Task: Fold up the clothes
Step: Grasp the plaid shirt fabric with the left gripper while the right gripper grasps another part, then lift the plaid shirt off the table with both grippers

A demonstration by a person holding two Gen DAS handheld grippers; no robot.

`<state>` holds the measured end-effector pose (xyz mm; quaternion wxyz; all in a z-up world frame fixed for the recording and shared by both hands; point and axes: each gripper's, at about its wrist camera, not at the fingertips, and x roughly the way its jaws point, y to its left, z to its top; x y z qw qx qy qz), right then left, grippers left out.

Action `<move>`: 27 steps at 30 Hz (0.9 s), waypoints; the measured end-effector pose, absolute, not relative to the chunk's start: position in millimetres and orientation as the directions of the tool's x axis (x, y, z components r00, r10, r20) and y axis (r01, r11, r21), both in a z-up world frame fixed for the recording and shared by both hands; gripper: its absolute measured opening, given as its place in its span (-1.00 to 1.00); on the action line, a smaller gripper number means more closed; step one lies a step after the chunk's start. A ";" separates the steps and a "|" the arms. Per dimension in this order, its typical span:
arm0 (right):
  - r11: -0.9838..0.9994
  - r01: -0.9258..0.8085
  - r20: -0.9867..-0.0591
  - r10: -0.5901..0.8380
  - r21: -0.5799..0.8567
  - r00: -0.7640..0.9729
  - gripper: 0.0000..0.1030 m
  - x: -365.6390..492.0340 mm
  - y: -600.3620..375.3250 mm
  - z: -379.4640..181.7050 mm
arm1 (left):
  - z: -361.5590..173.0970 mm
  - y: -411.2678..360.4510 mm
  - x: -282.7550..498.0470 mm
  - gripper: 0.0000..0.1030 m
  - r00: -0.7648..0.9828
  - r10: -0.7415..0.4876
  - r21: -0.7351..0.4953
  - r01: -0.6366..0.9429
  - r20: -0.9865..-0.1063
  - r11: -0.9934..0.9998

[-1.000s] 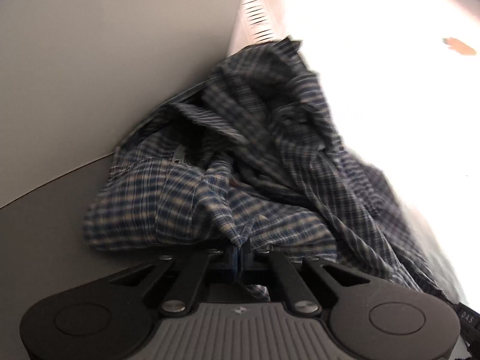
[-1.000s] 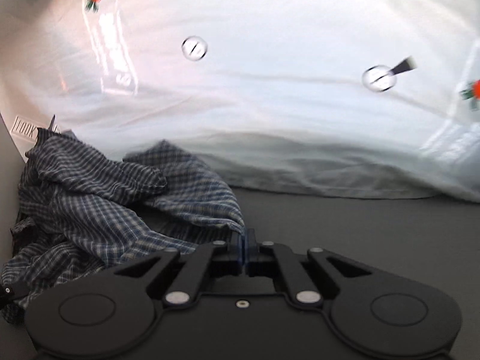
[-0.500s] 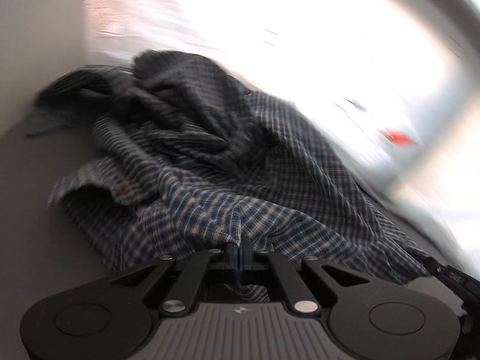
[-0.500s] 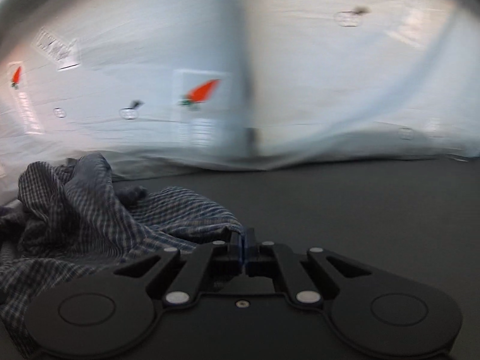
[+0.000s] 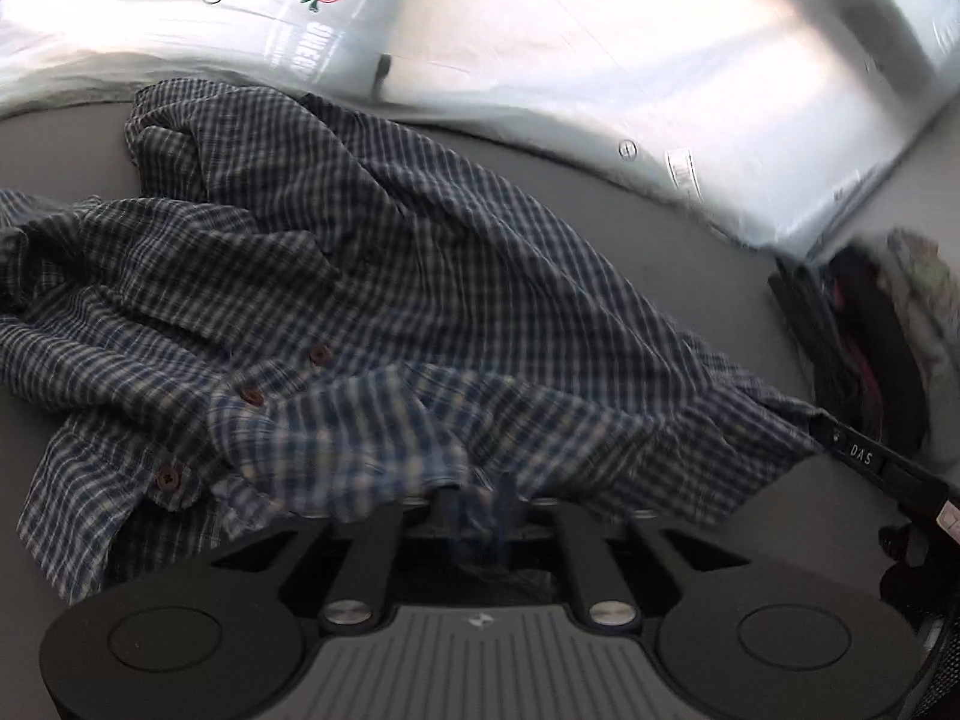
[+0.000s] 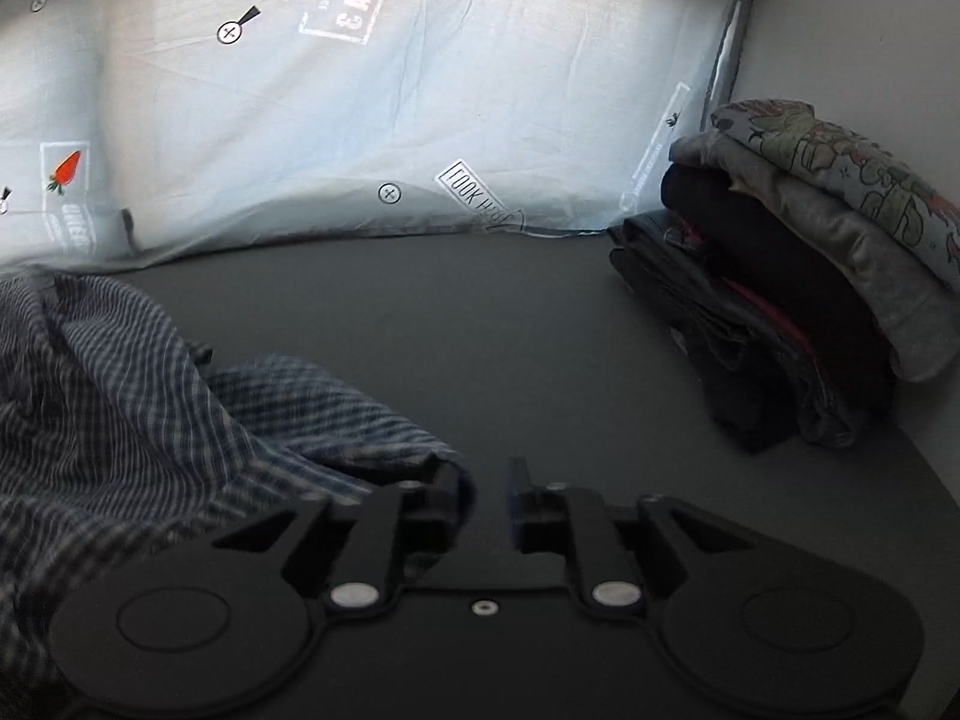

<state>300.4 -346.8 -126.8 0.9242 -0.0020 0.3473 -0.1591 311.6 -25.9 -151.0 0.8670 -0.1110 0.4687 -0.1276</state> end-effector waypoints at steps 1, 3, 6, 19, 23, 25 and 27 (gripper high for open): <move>0.953 0.276 -0.638 -0.290 -0.124 0.713 -0.41 296.3 -342.2 -128.3 | -148.9 -21.1 308.5 -0.34 0.535 -0.321 -0.307 0.118 -0.781 0.944; 0.960 0.239 -0.631 -0.276 -0.145 0.725 -0.32 288.8 -331.8 -131.4 | -142.9 -6.0 298.4 -0.20 0.558 -0.294 -0.294 0.092 -0.776 0.951; 0.975 0.147 -0.614 -0.221 -0.169 0.758 -0.23 276.8 -301.9 -133.8 | -133.5 17.9 282.4 -0.14 0.591 -0.248 -0.274 0.047 -0.767 0.961; 0.904 -0.223 -0.571 -0.028 -0.364 0.821 0.01 226.1 -151.5 -170.7 | -153.3 134.3 265.1 0.06 0.598 -0.068 -0.226 -0.193 -0.799 0.955; 0.847 -0.276 -0.548 -0.022 -0.454 0.836 0.15 226.5 -124.6 -185.8 | -170.0 156.9 283.4 0.14 0.604 -0.077 -0.249 -0.206 -0.793 0.946; 0.825 -0.296 -0.543 -0.016 -0.482 0.840 0.16 226.9 -115.8 -188.2 | -175.5 166.0 294.3 0.14 0.608 -0.092 -0.271 -0.210 -0.789 0.939; 0.807 -0.303 -0.535 -0.018 -0.507 0.845 0.22 226.9 -108.1 -189.3 | -180.6 174.7 305.3 0.16 0.611 -0.107 -0.294 -0.214 -0.784 0.931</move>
